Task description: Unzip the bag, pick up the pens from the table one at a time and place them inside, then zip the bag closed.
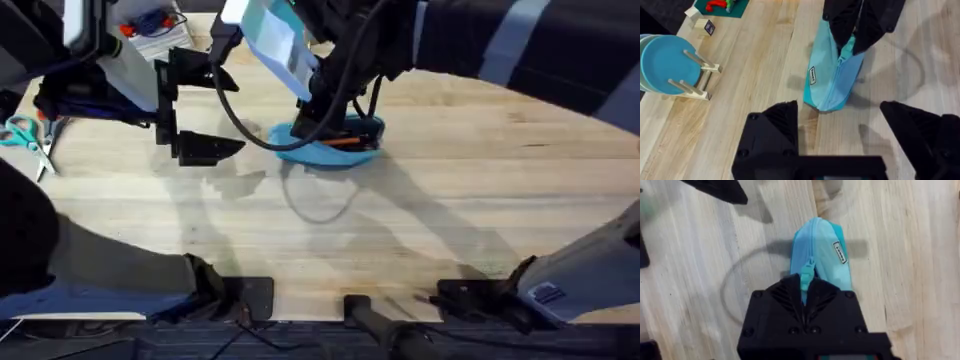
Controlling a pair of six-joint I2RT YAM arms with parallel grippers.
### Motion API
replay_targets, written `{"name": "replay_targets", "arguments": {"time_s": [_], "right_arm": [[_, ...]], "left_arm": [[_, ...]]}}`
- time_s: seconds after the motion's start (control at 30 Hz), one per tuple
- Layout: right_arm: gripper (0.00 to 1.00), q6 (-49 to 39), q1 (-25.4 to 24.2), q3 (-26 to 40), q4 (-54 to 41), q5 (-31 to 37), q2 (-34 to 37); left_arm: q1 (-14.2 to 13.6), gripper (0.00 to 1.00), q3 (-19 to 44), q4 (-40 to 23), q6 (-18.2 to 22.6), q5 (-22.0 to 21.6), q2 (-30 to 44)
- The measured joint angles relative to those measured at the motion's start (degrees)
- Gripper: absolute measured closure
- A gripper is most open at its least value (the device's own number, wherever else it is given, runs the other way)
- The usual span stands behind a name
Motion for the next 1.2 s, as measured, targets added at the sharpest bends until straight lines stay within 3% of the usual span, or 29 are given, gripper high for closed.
{"name": "replay_targets", "arguments": {"time_s": [0.37,0.57,0.63,0.73,1.2], "right_arm": [[0.970,0.00,0.00,0.00,0.00,0.00,-0.02],[0.970,0.00,0.00,0.00,0.00,0.00,-0.01],[0.970,0.00,0.00,0.00,0.00,0.00,-0.01],[0.970,0.00,0.00,0.00,0.00,0.00,-0.02],[0.970,0.00,0.00,0.00,0.00,0.00,-0.02]], "left_arm": [[-0.39,0.030,0.00,0.00,0.00,0.20,0.00],[-3.48,0.078,0.00,0.23,0.00,0.20,0.00],[-4.75,0.016,0.00,0.22,0.00,0.24,0.00],[-5.84,0.006,0.00,0.15,0.00,0.22,0.00],[-5.90,0.005,0.00,-0.13,0.00,1.33,0.00]]}}
